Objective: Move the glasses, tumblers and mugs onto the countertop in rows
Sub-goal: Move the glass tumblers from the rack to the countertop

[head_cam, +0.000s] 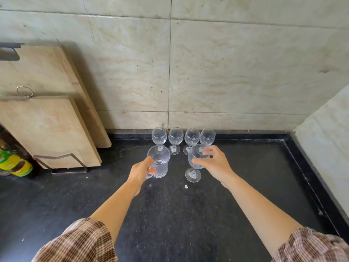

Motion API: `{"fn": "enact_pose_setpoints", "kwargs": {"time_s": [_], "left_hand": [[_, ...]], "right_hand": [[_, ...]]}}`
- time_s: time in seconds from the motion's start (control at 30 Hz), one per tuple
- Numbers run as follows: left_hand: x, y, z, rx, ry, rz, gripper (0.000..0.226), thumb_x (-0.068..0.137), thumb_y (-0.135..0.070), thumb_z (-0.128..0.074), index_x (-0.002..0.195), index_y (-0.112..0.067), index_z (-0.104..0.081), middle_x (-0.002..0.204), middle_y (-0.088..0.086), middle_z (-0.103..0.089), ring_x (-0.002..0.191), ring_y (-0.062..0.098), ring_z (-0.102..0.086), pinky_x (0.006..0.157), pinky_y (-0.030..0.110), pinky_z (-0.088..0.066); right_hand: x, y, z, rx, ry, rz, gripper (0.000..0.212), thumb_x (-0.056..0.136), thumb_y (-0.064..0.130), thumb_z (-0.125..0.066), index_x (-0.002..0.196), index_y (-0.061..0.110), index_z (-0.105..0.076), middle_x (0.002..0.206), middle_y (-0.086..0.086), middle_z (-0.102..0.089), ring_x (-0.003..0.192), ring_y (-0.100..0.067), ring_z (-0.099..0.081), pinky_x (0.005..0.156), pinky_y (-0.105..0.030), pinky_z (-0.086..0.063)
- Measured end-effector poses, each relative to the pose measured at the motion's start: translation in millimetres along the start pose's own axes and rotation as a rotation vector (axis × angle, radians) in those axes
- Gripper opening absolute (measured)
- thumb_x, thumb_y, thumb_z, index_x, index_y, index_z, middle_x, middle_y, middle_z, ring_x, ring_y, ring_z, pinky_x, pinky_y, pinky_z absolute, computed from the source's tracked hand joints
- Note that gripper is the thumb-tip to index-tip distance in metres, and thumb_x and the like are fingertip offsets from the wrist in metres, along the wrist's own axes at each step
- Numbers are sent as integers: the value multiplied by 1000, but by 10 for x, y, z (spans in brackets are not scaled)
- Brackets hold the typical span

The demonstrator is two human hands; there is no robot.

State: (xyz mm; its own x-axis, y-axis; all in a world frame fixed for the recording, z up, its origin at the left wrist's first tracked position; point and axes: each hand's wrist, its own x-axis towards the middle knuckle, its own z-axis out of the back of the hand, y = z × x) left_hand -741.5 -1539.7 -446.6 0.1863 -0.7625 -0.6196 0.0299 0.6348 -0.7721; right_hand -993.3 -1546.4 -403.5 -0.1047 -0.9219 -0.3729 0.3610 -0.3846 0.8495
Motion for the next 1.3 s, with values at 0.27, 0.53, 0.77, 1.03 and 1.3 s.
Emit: {"fn": "enact_pose_setpoints", "kwargs": {"time_s": [0.27,0.53,0.77,1.03,1.3], "left_hand": [[-8,79,1,-35,-7,16,27,86,-34,-53,80,-11,-64,83,9,-69,88,23,-64,86,36,-45],[-56,177,11,14,-12,-54,30,84,-48,-56,85,-22,-69,94,3,-70,94,20,-63,93,40,-47],[-100,229,-73,-7,-89,-40,41,84,-59,-54,85,-21,-68,97,-2,-68,101,20,-60,103,47,-41],[-63,235,-32,14,-96,-23,42,82,-62,-54,78,-21,-63,93,-9,-66,92,13,-59,101,44,-43],[-34,236,-12,40,-79,-25,42,82,-62,-54,79,-20,-54,89,-12,-65,92,9,-60,102,44,-43]], "right_hand": [[85,-13,62,-27,-81,5,67,68,31,-82,125,30,-48,115,10,-53,88,-3,-55,61,-17,-40],[228,-67,456,6,-271,-63,70,70,27,-78,132,21,-46,123,0,-51,102,-17,-53,76,-29,-41],[586,-74,619,17,-349,-79,70,73,27,-77,134,18,-44,132,-6,-52,109,-21,-53,81,-33,-41],[915,-42,618,6,-375,-88,76,73,27,-80,138,12,-43,140,-9,-50,122,-27,-52,82,-31,-40],[975,-39,651,-94,-324,-91,79,75,27,-78,142,13,-40,144,-10,-46,126,-28,-49,94,-38,-44]]}}
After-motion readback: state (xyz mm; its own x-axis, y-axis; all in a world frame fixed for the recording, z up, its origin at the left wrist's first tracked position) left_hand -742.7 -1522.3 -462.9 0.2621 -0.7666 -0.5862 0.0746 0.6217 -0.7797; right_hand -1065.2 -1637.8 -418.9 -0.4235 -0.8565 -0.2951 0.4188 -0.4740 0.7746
